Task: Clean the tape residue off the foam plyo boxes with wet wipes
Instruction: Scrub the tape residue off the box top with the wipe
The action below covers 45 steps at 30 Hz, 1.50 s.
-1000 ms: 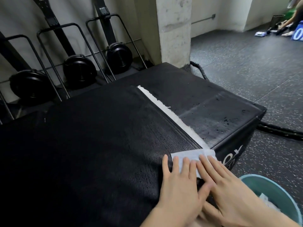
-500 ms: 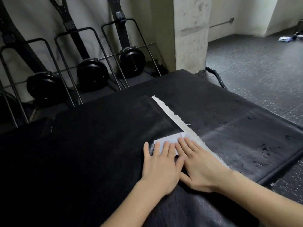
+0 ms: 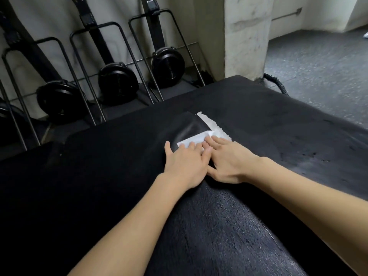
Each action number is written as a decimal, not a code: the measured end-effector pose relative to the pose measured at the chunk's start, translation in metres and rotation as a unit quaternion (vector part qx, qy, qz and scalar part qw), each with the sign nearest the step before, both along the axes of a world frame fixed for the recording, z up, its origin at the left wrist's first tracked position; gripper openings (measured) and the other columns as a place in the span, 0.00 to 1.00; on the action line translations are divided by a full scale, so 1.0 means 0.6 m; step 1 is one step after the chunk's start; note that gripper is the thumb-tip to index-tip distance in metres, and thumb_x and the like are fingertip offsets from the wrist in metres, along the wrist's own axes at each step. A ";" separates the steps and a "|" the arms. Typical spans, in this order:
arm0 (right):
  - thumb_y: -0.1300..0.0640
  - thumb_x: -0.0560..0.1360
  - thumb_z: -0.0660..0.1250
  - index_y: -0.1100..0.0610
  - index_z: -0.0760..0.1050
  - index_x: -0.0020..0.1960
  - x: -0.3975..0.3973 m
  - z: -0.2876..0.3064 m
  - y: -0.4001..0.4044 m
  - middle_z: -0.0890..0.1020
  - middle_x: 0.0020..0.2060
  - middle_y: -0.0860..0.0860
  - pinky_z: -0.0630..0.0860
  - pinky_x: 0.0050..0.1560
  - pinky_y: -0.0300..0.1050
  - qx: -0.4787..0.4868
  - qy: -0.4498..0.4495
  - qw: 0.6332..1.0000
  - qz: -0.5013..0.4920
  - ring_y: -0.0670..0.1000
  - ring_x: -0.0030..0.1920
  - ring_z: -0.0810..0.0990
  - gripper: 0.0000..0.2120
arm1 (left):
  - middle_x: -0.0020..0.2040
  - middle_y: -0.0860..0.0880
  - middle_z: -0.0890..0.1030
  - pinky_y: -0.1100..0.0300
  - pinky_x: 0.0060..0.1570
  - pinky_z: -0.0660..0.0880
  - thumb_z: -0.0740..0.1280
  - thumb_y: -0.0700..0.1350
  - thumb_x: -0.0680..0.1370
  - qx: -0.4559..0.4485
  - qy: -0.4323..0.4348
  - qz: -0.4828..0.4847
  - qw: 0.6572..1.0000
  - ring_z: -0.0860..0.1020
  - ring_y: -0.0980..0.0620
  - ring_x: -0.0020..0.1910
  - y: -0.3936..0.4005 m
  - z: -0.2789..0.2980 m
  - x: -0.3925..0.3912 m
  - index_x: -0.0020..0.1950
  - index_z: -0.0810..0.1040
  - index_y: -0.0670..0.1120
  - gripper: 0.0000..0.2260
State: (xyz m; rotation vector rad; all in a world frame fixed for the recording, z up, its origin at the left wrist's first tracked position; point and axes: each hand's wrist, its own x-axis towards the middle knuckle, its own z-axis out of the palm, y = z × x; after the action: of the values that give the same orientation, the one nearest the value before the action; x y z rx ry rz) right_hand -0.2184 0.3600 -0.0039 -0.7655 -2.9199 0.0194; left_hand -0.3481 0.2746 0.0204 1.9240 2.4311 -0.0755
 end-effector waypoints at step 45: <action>0.40 0.81 0.46 0.54 0.53 0.82 -0.219 0.001 0.030 0.61 0.77 0.56 0.55 0.78 0.53 -0.063 -0.044 0.997 0.014 0.59 0.77 0.57 0.33 | 0.77 0.53 0.61 0.34 0.74 0.47 0.39 0.56 0.83 -0.010 -0.044 0.058 0.997 0.57 0.47 0.76 0.013 -0.014 -0.205 0.78 0.58 0.52 0.25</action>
State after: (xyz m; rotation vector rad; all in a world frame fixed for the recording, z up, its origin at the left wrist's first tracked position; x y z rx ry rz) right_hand -0.3500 0.3777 -0.0031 -0.7617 -3.0372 0.1772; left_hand -0.4711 0.2826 0.0118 1.7350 2.4683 -0.0122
